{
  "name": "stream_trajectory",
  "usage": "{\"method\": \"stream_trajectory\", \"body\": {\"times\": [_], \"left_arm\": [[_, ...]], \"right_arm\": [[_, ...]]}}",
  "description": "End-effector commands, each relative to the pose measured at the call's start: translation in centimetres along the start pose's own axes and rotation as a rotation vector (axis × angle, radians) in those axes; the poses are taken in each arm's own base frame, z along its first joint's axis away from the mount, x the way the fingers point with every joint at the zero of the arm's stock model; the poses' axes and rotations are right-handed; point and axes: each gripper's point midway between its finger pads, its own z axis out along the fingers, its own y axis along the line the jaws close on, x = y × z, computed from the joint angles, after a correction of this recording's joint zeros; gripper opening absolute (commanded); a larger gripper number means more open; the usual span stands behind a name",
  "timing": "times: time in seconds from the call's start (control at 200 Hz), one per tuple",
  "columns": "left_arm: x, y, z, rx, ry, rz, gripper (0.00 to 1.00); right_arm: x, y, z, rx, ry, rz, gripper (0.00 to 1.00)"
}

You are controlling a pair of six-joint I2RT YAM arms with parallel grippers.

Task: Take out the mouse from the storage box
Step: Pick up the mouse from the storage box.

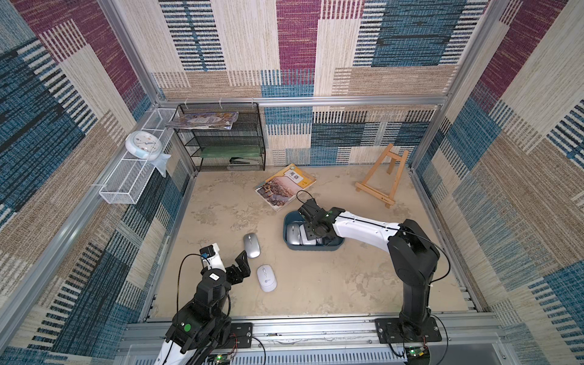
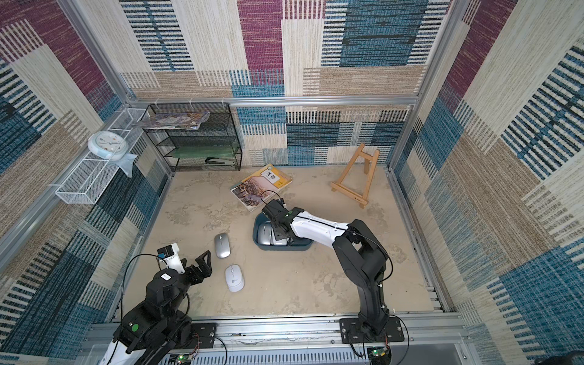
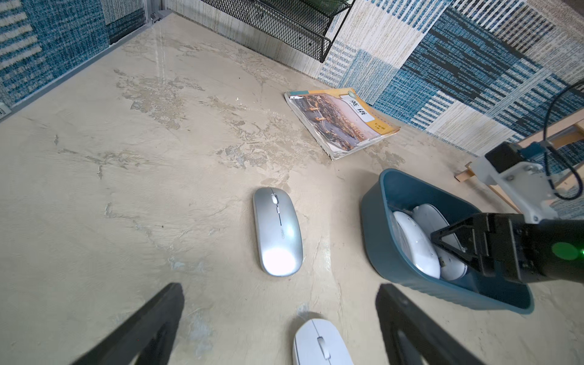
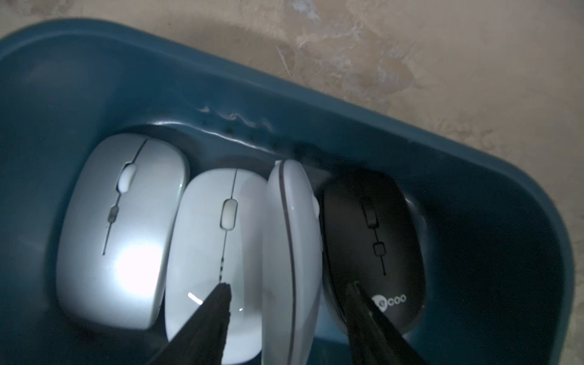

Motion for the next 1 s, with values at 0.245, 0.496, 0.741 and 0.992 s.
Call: {"method": "stream_trajectory", "body": {"times": [0.245, 0.496, 0.741, 0.992], "left_arm": [[-0.3, -0.1, 0.0, 0.001, -0.012, -0.002, 0.99], [-0.3, 0.0, 0.1, -0.004, -0.014, -0.003, 0.99], [-0.3, 0.0, 0.2, -0.007, -0.015, -0.003, 0.99], [-0.2, -0.1, 0.4, -0.007, -0.006, 0.004, 0.99]], "right_arm": [[0.5, -0.4, 1.8, 0.099, 0.068, -0.01, 0.36], [0.0, 0.0, 1.3, 0.126, 0.036, -0.039, 0.16], [-0.9, 0.0, -0.5, 0.14, -0.015, -0.055, 0.11], [-1.5, 0.1, -1.9, 0.103, -0.048, -0.037, 0.11]]}}
